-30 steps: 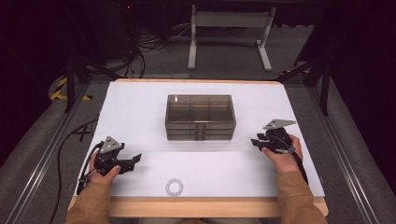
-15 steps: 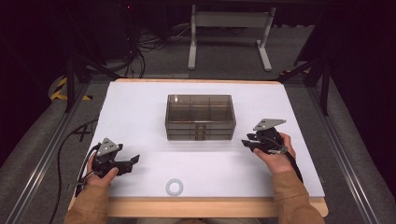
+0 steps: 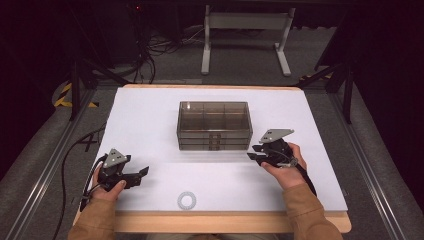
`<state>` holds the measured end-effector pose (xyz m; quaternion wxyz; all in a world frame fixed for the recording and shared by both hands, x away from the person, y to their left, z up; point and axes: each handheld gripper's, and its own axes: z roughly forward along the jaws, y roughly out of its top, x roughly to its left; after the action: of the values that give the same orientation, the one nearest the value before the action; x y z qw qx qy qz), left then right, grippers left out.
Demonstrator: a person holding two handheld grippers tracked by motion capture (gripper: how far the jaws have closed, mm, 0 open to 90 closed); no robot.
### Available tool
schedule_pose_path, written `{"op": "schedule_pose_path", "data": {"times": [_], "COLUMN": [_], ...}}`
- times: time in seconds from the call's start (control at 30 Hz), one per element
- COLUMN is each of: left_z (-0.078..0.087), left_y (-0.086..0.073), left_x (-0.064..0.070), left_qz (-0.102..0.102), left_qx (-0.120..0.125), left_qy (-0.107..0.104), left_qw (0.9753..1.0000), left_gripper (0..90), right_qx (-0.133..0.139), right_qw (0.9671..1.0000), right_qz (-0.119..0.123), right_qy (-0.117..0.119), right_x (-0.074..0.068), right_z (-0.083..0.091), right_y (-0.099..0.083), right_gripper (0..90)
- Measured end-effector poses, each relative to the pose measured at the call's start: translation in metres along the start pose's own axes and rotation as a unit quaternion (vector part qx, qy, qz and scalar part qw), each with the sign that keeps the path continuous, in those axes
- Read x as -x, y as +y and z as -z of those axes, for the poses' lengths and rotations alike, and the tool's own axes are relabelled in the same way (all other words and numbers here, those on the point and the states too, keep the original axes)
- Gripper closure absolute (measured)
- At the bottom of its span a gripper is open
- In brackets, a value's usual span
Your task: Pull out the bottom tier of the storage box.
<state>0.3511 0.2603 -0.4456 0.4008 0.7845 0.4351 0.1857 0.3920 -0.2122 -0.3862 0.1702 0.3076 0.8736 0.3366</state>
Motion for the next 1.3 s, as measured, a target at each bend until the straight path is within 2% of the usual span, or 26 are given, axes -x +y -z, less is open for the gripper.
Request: {"op": "schedule_pose_path", "data": {"times": [0.4, 0.53, 0.8, 1.13, 1.23, 1.3], "left_z": [-0.005, -0.006, -0.007, -0.013, -0.015, -0.016], "left_y": [0.000, 0.000, 0.000, 0.000, 0.000, 0.001], "left_x": [0.001, 0.001, 0.001, 0.005, 0.005, 0.005], "left_qz": [-0.003, -0.003, -0.004, -0.015, -0.011, -0.011], "left_qx": [-0.009, -0.013, -0.016, -0.031, -0.033, -0.033], "left_qy": [-0.002, -0.002, -0.003, -0.002, -0.002, -0.004], "left_qw": [1.0000, 0.9999, 0.9999, 0.9994, 0.9994, 0.9994], "left_gripper": [20.0, 20.0, 20.0, 20.1, 20.1, 20.1], "right_qx": [0.003, 0.001, -0.002, -0.008, -0.011, -0.021], "right_qw": [0.9996, 0.9989, 0.9987, 0.9954, 0.9932, 0.9896], "right_qz": [0.017, 0.034, 0.041, 0.095, 0.114, 0.135], "right_qy": [0.023, 0.031, 0.029, -0.006, -0.022, -0.045], "right_x": [-0.015, -0.023, -0.033, -0.050, -0.055, -0.059], "right_z": [-0.010, -0.017, -0.028, -0.038, -0.041, -0.044], "right_y": [0.009, 0.014, 0.019, 0.028, 0.029, 0.030], "right_gripper": [64.8, 66.1, 67.4, 67.4, 66.8, 66.7]}}
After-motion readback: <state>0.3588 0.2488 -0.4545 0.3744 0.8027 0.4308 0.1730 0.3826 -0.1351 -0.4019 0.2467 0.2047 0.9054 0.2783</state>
